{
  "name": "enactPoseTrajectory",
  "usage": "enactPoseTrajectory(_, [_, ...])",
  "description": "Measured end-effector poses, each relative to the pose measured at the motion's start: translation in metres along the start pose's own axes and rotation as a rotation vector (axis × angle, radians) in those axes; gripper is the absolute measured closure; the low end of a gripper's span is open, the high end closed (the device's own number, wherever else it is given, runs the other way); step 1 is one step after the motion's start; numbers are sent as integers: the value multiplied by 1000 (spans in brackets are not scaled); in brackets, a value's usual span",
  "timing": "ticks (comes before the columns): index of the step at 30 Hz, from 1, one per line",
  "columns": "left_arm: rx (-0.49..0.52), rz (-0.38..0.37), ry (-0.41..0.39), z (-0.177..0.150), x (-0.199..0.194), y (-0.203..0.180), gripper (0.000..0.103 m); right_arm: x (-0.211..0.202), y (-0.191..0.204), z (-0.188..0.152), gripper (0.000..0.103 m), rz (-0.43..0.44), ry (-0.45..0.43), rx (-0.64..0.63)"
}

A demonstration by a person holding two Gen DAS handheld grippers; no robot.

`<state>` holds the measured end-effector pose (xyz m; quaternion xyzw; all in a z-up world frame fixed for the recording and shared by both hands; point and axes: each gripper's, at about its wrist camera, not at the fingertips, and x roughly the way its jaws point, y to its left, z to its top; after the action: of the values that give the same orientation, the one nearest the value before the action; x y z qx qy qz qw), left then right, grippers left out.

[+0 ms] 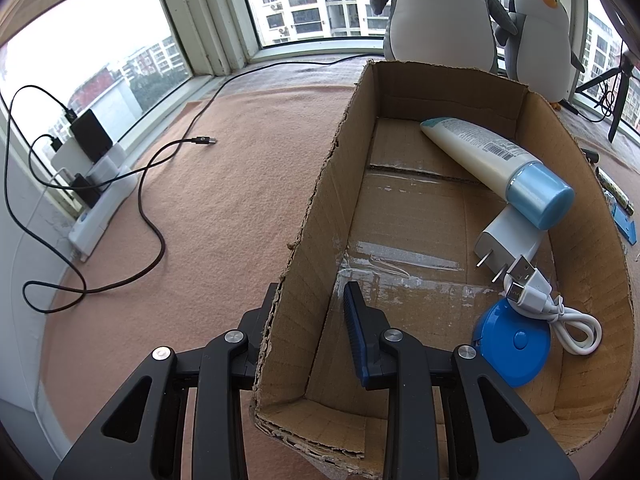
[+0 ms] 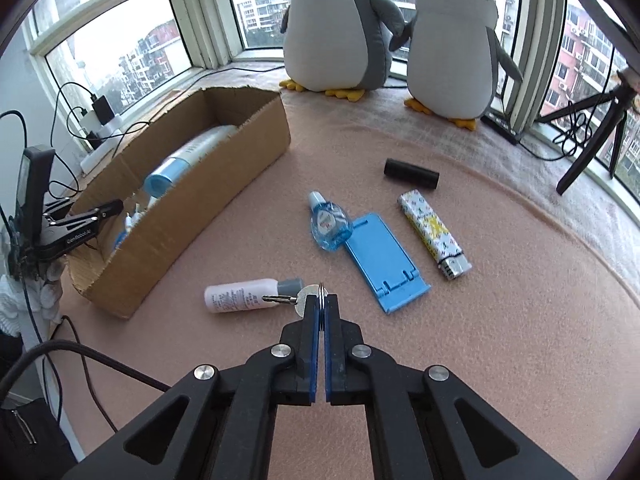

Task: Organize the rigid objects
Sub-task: 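Carry the keys into the box and open the right gripper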

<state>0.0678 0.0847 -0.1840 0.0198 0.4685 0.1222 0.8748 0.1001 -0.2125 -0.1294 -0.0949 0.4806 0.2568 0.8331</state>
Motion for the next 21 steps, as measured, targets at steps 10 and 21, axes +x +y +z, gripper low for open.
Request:
enactPoseTrajectory(10, [-1, -1, -1, 1, 0, 1, 75, -33, 44, 60, 101, 73, -145, -34])
enactPoseTrajectory(21, [-3, -2, -1, 1, 0, 2, 75, 3, 76, 108, 101, 105, -191, 2])
